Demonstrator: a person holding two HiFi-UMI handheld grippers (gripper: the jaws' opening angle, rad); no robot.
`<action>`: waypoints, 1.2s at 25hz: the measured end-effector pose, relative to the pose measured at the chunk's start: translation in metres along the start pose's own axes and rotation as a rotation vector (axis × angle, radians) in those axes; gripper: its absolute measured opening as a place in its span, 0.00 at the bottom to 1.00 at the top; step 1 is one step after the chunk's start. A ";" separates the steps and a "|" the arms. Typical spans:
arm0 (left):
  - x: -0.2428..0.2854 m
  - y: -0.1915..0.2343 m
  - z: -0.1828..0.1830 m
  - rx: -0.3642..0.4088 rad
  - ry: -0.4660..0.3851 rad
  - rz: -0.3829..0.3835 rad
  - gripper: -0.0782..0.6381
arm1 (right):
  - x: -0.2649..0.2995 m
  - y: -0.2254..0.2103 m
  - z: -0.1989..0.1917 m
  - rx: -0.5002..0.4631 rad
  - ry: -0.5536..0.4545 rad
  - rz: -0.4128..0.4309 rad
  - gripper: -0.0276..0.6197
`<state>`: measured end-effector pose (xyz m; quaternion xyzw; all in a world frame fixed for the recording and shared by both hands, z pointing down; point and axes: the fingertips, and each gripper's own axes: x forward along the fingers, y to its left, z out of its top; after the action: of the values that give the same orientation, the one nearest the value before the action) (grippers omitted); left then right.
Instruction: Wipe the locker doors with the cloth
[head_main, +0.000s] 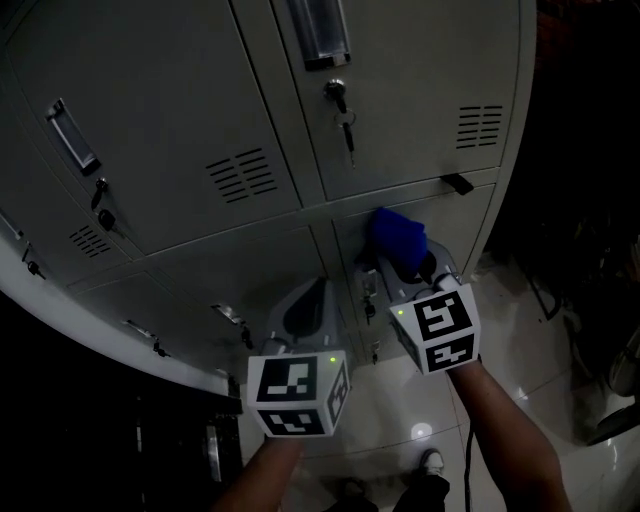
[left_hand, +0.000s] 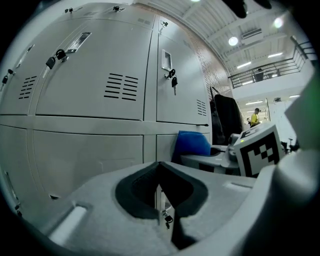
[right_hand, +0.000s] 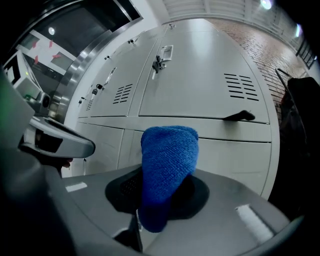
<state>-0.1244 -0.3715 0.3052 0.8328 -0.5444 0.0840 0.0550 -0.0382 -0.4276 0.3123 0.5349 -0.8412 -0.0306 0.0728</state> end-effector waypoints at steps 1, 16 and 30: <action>0.003 -0.003 0.000 0.007 0.000 0.003 0.10 | -0.003 -0.010 -0.002 -0.001 0.001 -0.007 0.17; 0.038 -0.041 -0.014 0.059 0.028 0.064 0.10 | -0.046 -0.141 -0.034 0.011 0.044 -0.105 0.17; 0.030 -0.021 -0.029 0.034 0.043 0.083 0.10 | -0.061 -0.054 -0.025 0.012 -0.040 0.012 0.17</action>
<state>-0.0954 -0.3850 0.3397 0.8084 -0.5756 0.1133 0.0489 0.0394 -0.3941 0.3246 0.5296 -0.8458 -0.0358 0.0531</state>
